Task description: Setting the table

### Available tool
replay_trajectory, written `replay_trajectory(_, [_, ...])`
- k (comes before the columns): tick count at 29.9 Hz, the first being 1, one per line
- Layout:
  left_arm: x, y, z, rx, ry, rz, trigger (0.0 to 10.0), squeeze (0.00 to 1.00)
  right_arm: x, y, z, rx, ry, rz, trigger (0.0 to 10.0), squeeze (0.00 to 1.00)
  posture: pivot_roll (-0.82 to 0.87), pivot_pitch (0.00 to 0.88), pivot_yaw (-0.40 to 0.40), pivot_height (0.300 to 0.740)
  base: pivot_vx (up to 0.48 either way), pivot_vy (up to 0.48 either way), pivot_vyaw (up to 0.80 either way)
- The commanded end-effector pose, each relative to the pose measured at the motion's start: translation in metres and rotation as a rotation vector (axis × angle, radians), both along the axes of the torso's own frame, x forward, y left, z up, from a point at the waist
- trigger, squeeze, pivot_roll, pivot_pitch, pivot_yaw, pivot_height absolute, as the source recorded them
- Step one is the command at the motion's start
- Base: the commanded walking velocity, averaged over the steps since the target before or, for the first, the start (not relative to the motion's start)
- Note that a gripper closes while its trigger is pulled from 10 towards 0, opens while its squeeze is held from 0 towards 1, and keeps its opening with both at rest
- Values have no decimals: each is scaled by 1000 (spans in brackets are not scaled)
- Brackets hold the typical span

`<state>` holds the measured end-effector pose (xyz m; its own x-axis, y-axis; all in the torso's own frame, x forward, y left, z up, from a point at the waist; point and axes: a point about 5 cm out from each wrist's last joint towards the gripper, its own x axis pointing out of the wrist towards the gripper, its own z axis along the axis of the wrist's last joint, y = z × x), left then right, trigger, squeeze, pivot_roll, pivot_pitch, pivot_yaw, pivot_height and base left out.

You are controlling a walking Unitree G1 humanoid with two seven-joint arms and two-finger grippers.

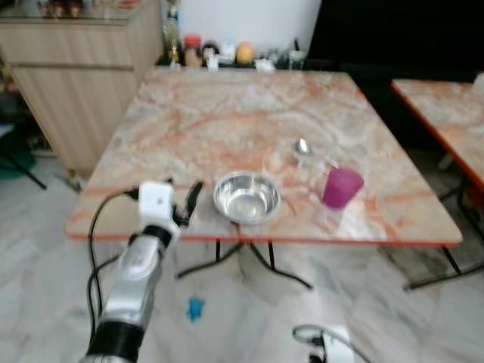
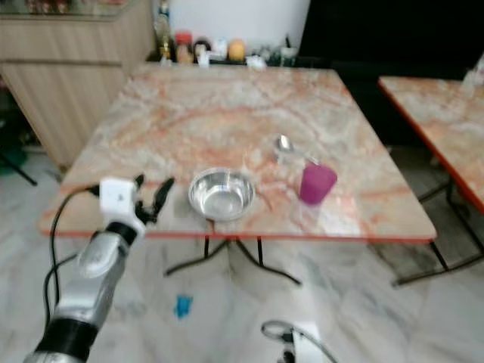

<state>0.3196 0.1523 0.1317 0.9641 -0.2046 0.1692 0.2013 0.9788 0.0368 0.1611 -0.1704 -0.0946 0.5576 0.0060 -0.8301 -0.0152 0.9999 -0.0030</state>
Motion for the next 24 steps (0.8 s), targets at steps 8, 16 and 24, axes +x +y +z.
replay_trajectory(8, [2,-10,4,-18,-3,-20,10000,0,-3,-10,0,-23,11,-7,10000,0,137,0,-23,740,169,0,0])
replay_trajectory(16, [6,-5,3,-232,126,-2,10000,0,-3,-10,0,-25,13,-3,10000,0,139,0,-22,740,0,0,0])
replay_trajectory(24, [8,-2,6,-295,192,4,10000,1000,-3,-10,-1,-30,18,7,10000,0,141,0,-23,740,0,0,0])
